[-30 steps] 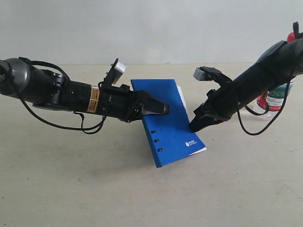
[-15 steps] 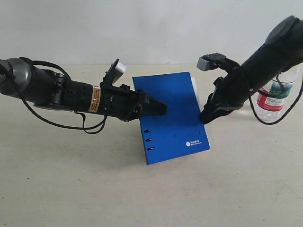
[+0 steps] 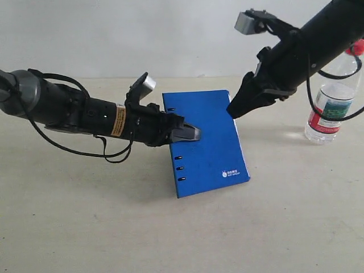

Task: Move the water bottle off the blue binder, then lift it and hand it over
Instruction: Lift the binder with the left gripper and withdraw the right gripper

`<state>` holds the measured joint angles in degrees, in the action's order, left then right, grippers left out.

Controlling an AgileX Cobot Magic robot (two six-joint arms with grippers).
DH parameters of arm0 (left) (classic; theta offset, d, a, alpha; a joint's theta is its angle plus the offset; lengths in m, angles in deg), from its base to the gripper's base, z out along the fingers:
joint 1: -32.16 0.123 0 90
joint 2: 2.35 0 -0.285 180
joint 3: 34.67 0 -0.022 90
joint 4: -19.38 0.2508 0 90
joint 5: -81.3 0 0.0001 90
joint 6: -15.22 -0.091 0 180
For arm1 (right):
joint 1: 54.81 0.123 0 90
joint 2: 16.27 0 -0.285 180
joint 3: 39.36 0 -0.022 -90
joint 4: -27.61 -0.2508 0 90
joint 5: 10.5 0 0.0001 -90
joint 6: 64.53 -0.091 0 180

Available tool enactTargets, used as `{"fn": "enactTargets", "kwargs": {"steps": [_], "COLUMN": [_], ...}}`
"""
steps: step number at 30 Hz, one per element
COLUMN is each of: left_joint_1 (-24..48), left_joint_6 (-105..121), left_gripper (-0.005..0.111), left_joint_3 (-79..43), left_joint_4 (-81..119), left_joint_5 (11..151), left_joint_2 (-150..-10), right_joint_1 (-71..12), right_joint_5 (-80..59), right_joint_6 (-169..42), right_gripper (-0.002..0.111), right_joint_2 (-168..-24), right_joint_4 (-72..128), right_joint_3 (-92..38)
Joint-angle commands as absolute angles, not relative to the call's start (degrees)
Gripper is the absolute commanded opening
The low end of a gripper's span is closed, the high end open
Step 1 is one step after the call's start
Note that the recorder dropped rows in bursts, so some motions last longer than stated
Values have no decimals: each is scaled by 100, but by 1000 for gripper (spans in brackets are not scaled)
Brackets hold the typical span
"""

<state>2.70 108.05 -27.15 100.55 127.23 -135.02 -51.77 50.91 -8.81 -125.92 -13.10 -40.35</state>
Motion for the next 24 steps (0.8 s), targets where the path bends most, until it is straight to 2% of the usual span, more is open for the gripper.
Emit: {"fn": "enactTargets", "kwargs": {"steps": [1, 3, 4, 15, 24], "left_joint_1": [231, 231, 231, 68, -1519], "left_joint_6": [10183, 10088, 10025, 10023, 10048], "left_gripper": [5, 5, 5, 5, 5], "left_joint_3": [-2684, -2684, -2684, -2227, -1466], "left_joint_4": [10425, 10425, 10440, 10568, 10662], "left_joint_5": [11272, 10949, 10809, 9634, 6669], "left_joint_2": [-13053, -12762, -12603, -11084, -10464], "right_joint_1": [-5192, -5192, -5192, -5192, -5192], "right_joint_5": [5718, 5783, 5756, 5525, 5548], "right_joint_6": [-999, -999, -1027, -1585, -2113], "right_gripper": [23, 4, 0, 0, 0], "right_joint_2": [-11911, -11555, -11379, -10060, -10020], "right_joint_4": [-1311, -1207, -1116, -130, 258], "right_joint_3": [-4053, -4053, -4053, -4053, -4053]}}
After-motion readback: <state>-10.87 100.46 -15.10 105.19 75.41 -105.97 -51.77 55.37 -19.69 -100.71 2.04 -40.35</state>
